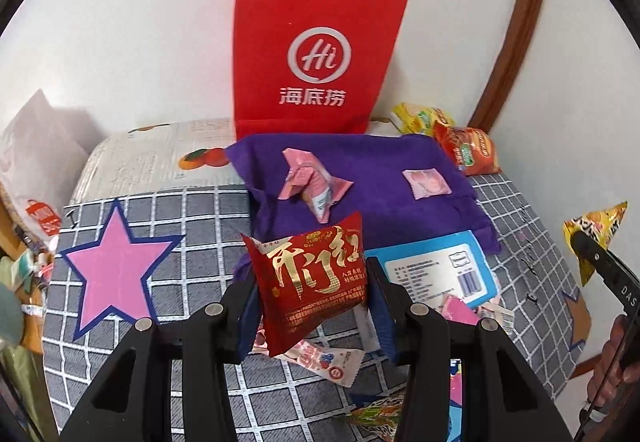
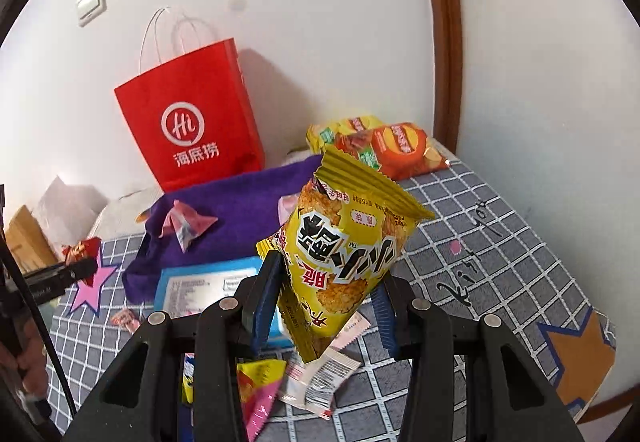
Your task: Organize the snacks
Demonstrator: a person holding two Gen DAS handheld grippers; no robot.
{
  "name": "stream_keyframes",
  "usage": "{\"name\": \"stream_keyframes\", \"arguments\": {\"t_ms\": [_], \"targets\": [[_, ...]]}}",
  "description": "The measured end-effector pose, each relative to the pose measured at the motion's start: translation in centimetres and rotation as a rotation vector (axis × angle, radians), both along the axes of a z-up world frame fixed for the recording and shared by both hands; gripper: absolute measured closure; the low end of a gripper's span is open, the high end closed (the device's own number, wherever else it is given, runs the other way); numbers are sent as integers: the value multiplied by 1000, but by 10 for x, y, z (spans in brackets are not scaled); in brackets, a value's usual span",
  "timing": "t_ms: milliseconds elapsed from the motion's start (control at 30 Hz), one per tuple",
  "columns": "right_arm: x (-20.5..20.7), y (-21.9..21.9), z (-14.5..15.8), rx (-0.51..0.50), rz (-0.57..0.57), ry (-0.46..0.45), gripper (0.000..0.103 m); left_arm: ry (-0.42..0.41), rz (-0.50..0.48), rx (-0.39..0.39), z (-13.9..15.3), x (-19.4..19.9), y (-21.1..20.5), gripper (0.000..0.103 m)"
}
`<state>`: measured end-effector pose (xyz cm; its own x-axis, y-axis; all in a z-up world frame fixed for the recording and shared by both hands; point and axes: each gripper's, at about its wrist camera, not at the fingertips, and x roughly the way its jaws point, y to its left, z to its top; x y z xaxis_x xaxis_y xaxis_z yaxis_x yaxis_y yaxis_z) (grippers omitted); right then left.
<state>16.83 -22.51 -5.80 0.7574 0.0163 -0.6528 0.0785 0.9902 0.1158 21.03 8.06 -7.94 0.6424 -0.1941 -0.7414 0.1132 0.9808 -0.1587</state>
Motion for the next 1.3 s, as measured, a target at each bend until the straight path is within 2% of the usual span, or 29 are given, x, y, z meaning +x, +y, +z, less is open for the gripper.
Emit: {"name": "stream_keyframes", "arguments": {"t_ms": [200, 467, 700, 1067, 1300], "targets": [[3, 18, 14, -8, -21, -6, 60, 5, -50, -7, 5, 7, -3, 58], [10, 21, 23, -1, -5, 16, 60, -3, -48, -9, 15, 7, -11, 58], [36, 12, 24, -9, 89, 55, 60, -30, 26, -33, 30, 5, -26, 58], [86, 3, 40, -11, 261, 19, 60, -55, 131, -19, 50, 20, -56, 58], [117, -4, 34, 15, 297, 55, 60, -53, 194, -22, 52, 36, -58, 58]]}}
